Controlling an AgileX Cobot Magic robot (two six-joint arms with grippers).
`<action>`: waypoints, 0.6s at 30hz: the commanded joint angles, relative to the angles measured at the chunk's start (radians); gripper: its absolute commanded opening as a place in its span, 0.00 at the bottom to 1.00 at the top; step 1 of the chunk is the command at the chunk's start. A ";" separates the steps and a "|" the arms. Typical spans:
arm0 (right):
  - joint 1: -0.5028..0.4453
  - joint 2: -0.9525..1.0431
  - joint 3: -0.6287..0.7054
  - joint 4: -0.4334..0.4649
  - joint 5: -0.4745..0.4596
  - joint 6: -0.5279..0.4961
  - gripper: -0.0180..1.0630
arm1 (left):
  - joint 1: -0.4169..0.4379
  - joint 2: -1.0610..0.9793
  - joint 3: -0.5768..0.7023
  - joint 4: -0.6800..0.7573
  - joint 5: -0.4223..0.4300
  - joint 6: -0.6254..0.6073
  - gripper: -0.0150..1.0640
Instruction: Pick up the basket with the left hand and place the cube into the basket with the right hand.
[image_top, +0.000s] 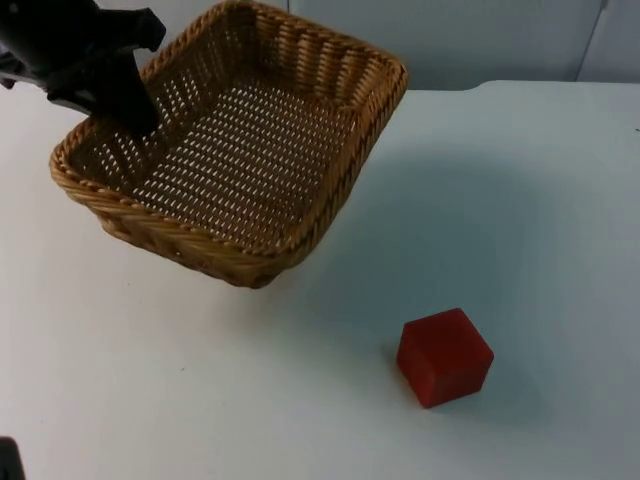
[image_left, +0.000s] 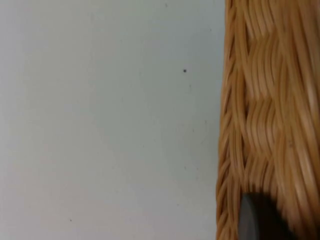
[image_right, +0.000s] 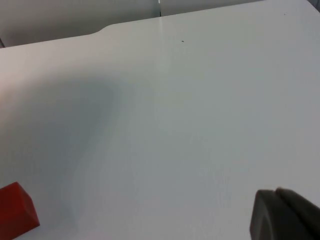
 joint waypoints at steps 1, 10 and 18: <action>-0.007 -0.003 0.006 0.004 -0.005 -0.008 0.01 | -0.006 -0.010 -0.002 -0.029 0.041 -0.010 0.01; -0.007 -0.003 0.006 0.004 -0.005 -0.008 0.01 | -0.006 -0.010 -0.002 -0.044 0.031 -0.010 0.01; -0.007 -0.003 0.006 0.004 -0.005 -0.008 0.01 | -0.006 -0.010 -0.002 -0.044 -0.024 -0.010 0.01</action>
